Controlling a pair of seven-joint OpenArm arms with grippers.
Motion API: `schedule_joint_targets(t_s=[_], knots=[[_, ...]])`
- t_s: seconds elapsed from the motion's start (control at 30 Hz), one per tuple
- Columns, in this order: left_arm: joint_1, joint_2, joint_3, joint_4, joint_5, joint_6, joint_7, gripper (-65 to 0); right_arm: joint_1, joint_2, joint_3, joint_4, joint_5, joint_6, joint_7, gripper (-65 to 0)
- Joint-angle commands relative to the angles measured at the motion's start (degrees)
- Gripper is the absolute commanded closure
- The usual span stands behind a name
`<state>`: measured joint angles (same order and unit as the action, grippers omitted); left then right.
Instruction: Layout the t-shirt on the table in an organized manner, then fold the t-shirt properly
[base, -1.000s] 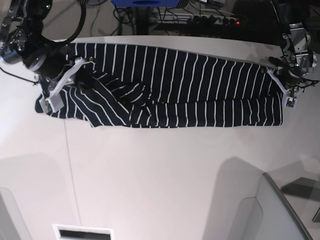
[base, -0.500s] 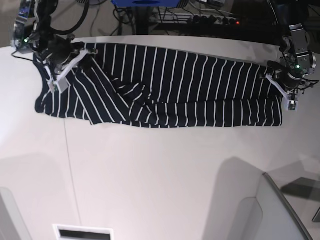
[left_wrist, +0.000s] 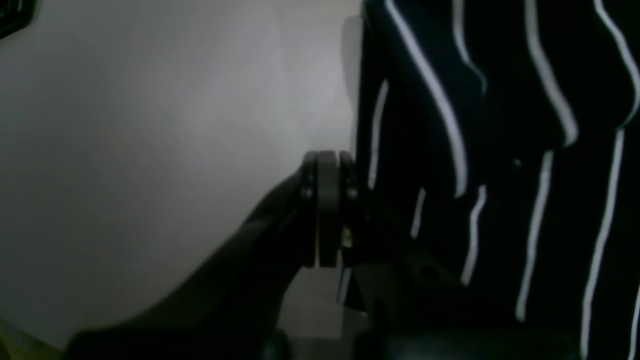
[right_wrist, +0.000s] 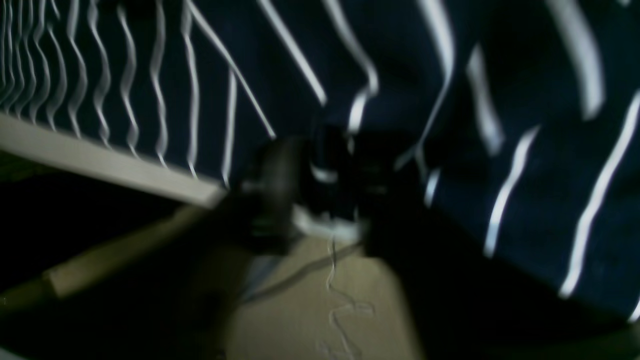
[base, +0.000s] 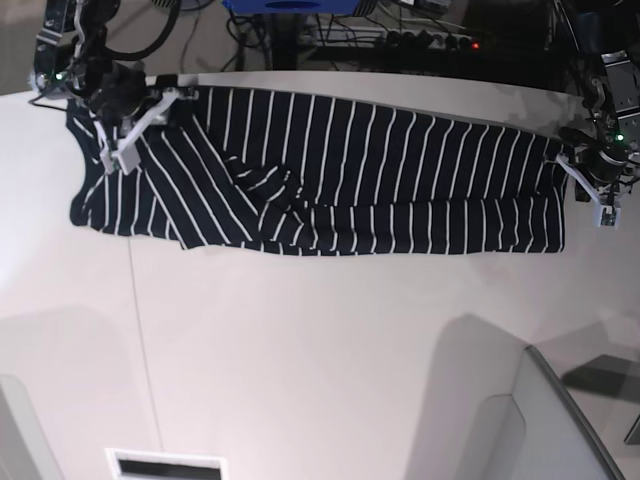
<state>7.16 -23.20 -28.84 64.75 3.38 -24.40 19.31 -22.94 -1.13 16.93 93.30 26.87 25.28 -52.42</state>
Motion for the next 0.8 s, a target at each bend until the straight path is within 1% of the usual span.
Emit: schedule_joint_targets(t_s=[0.0,0.03,0.07,0.1,0.17,0.27,0.33,0.37,0.4,0.47,0.5,0.53,0.57,0.63,0.67,0.73,0.77], knots=[[-0.4,-1.5,-0.5,1.1,-0.2,0.4,-0.9,0.0,-0.4,0.0,0.3,2.0,1.1,0.2,1.1,-30.8],[-0.4,-2.0,-0.5,1.1,-0.3,0.4,-0.9,0.0,-0.9,0.0,0.3,2.9,1.1,0.2,1.1,-35.7],[-0.4,-2.3,-0.5,1.1,-0.5,0.4,-0.9,0.0,-1.7,-0.1,0.4,4.2,1.1,0.2,1.2,-38.7],[-0.4,-2.5,-0.5,1.2,-0.5,0.4,-0.9,0.0,-2.6,-0.4,1.0,5.6,1.1,0.2,1.4,-38.7],[-0.4,-2.6,-0.7,1.9,-0.5,0.4,-0.9,0.0,-4.2,-2.2,4.0,9.7,1.0,0.2,3.0,-36.8],[0.4,-2.2,-4.3,4.7,-0.5,0.4,-0.9,0.0,-4.4,-2.3,6.1,14.5,1.0,0.2,4.8,-36.0],[1.1,-2.1,-6.2,7.1,-0.6,0.4,-0.9,0.0,-1.7,-1.7,6.1,16.0,1.0,0.4,5.0,-36.0],[1.2,-2.1,-6.6,8.2,-0.6,0.4,-0.9,0.0,0.4,-0.8,6.0,16.0,1.0,0.5,5.0,-36.0],[1.3,-1.9,-6.9,9.3,-0.6,0.4,-0.8,0.0,3.1,0.2,5.8,15.6,1.0,0.5,4.6,-36.0],[2.1,-1.1,-7.0,11.1,-0.8,0.3,-0.5,0.0,8.5,0.8,4.2,12.2,1.0,0.6,3.6,-35.3],[3.3,-0.8,-7.0,12.5,-1.5,0.3,-0.5,0.0,11.2,1.3,3.4,10.4,1.0,0.6,2.6,-31.8],[4.4,-0.8,-7.0,13.4,-2.6,0.3,-0.5,0.0,13.3,1.7,2.5,8.6,1.0,0.6,1.5,-26.7],[5.7,-0.8,-6.9,14.4,-4.7,0.3,-0.5,0.0,15.2,1.8,1.8,6.9,1.1,0.6,0.2,-18.8],[8.3,-0.7,-6.9,15.0,-10.6,0.3,-0.7,0.0,17.6,1.6,-0.6,4.0,1.1,0.6,-1.8,-0.3],[9.2,-0.8,-6.9,15.0,-13.8,0.3,-0.8,0.0,18.1,1.5,-2.3,2.4,1.1,0.6,-1.9,0.0],[10.7,-0.9,-6.9,14.9,-18.3,0.3,-0.8,0.0,18.2,1.5,-5.4,-0.6,1.1,0.4,-0.4,-2.7],[11.3,-0.9,-6.8,14.9,-19.4,0.3,-0.8,0.0,18.2,1.5,-7.0,-2.4,1.1,0.3,1.3,-0.8]])
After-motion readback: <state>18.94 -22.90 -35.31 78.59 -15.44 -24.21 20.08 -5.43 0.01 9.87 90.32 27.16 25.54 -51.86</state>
